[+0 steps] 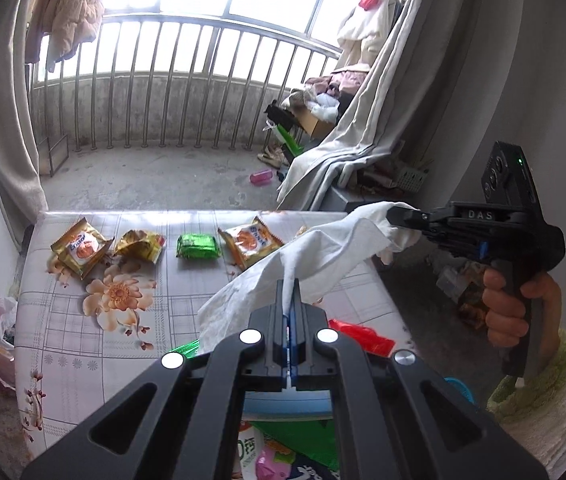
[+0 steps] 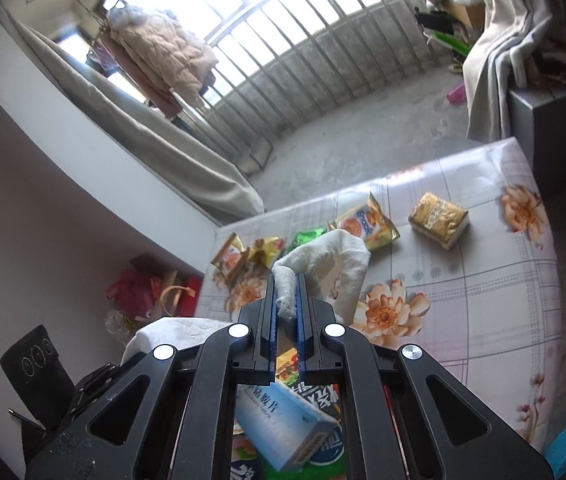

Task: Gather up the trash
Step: 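Carry both tissues to the blue wastebasket and open both tools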

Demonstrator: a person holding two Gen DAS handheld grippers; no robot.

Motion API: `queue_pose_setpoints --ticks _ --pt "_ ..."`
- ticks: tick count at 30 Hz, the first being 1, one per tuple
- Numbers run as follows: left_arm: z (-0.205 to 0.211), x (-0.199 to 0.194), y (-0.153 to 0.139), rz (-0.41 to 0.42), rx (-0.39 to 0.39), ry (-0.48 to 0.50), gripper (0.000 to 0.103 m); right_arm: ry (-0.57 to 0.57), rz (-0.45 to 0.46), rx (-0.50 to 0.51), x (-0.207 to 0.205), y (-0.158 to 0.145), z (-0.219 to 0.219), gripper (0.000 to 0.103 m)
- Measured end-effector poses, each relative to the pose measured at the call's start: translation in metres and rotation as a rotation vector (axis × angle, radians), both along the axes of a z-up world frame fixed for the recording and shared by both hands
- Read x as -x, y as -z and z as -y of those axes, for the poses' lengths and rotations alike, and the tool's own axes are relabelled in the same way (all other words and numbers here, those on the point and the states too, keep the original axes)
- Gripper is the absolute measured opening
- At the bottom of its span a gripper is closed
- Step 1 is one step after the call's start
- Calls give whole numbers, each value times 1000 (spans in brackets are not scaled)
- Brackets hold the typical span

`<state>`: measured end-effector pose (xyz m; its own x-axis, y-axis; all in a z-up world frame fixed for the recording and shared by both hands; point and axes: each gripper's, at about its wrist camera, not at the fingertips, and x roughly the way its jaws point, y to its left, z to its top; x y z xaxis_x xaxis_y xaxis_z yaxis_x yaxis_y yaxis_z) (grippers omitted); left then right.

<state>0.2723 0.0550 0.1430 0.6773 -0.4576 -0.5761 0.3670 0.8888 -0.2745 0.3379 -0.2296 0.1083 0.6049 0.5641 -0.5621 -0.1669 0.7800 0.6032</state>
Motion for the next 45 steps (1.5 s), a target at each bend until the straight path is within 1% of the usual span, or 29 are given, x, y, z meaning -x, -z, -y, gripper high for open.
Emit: queue_pose_setpoints --ticks 3,5,10,15,19,22,28,32,35,38,40,43,45 --pt "5 14 -14 21 16 17 0 24 28 -1 25 -13 15 6" --pt "10 24 -23 34 23 33 0 45 30 5 41 -18 26 6" --pt "30 54 -48 74 53 91 0 113 53 21 101 -30 69 6" --pt "73 87 -65 76 68 216 0 199 64 13 169 -33 119 6" --pt "119 110 -67 62 57 331 0 294 61 -4 227 -23 159 6" --pt "167 128 -61 36 36 440 0 386 47 -21 273 -8 192 6" --pt "261 160 -38 -54 15 623 0 579 -2 -51 353 32 245 6" --pt "325 179 -15 -120 -5 722 0 702 -47 -66 396 69 271 6" --pt "381 195 9 -185 -40 792 0 788 -94 -92 423 103 290 6" --pt "427 206 39 -248 -86 844 0 861 -145 -107 441 137 305 6" --pt "457 212 61 -295 -111 861 0 901 -179 -111 450 160 314 6" --pt "496 218 90 -356 -148 876 1 948 -227 -121 454 190 326 7" --pt "525 218 119 -394 -187 879 1 977 -257 -126 449 206 333 7"
